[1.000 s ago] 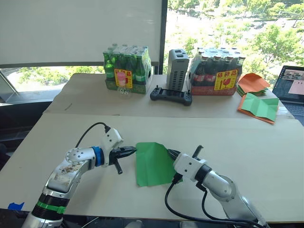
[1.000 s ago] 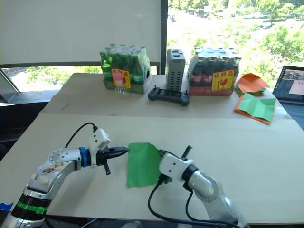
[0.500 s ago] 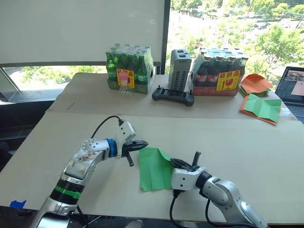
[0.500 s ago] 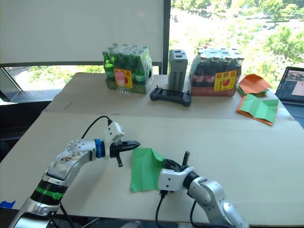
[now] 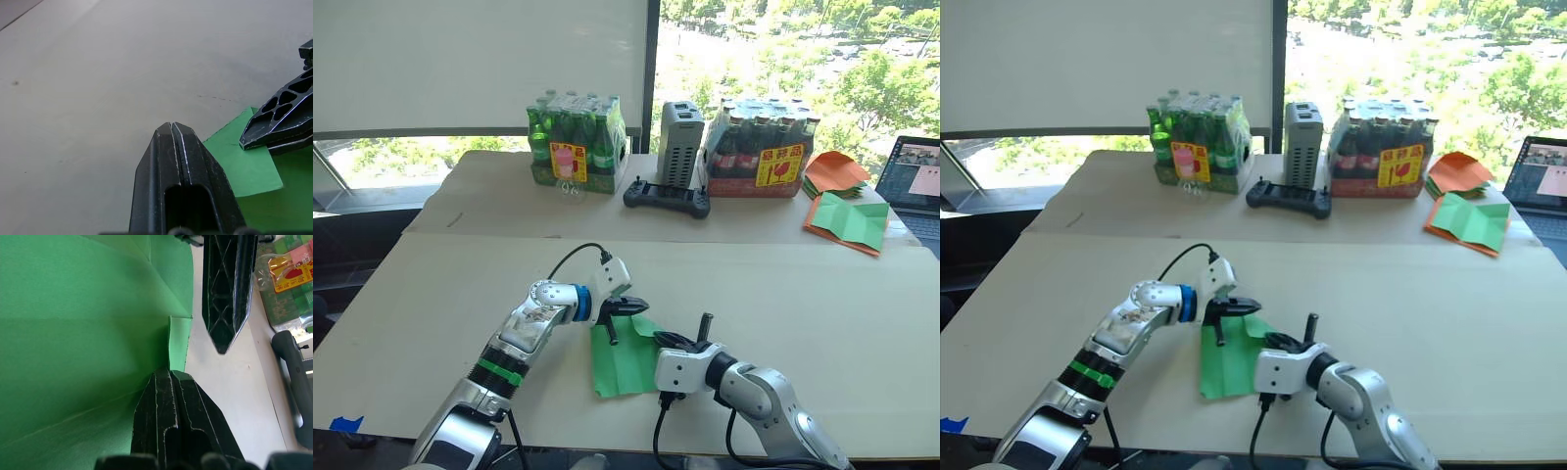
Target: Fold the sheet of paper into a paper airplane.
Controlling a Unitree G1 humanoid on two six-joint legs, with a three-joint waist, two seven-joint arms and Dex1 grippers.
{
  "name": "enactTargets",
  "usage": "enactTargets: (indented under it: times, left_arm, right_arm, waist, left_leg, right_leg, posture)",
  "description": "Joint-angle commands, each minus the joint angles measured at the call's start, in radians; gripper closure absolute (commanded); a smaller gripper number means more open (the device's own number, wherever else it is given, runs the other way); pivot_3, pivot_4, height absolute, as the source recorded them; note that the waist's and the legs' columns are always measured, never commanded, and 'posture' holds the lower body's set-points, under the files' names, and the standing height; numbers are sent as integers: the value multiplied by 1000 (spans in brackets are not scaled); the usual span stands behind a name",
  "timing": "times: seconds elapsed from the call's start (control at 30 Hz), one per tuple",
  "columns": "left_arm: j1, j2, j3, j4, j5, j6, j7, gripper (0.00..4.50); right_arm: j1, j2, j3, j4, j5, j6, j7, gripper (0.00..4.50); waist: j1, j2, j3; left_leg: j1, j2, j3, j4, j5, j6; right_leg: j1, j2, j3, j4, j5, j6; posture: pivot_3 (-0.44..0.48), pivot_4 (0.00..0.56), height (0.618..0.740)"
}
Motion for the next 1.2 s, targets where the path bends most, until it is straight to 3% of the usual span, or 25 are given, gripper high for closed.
enactTargets:
  times: [0.03,1.07,1.2]
  left_arm:
    - [-6,-3,-9,25,26,-31,-9,4500]
    - [59,82,-36,58,137,-102,-23,4500]
    - [57,79,-36,63,136,-104,-23,4500]
  right_arm:
    - [-5,11,5,-16,-10,3,3,4452]
    - [-22,25,3,-5,-14,10,12,4452]
    - [-21,49,-19,-27,30,49,38,3233]
  waist:
    - [-1,0,0]
    - [-3,-1,-1]
    - [-4,-1,-2]
  left_leg:
    - [0,0,0,0,0,0]
    - [2,0,0,0,0,0]
    - [2,0,0,0,0,0]
  right_leg:
    - [0,0,0,0,0,0]
    - [1,0,0,2,0,0]
    - [1,0,0,2,0,0]
  posture:
    - [0,150,675]
    - [0,150,675]
    - [0,150,675]
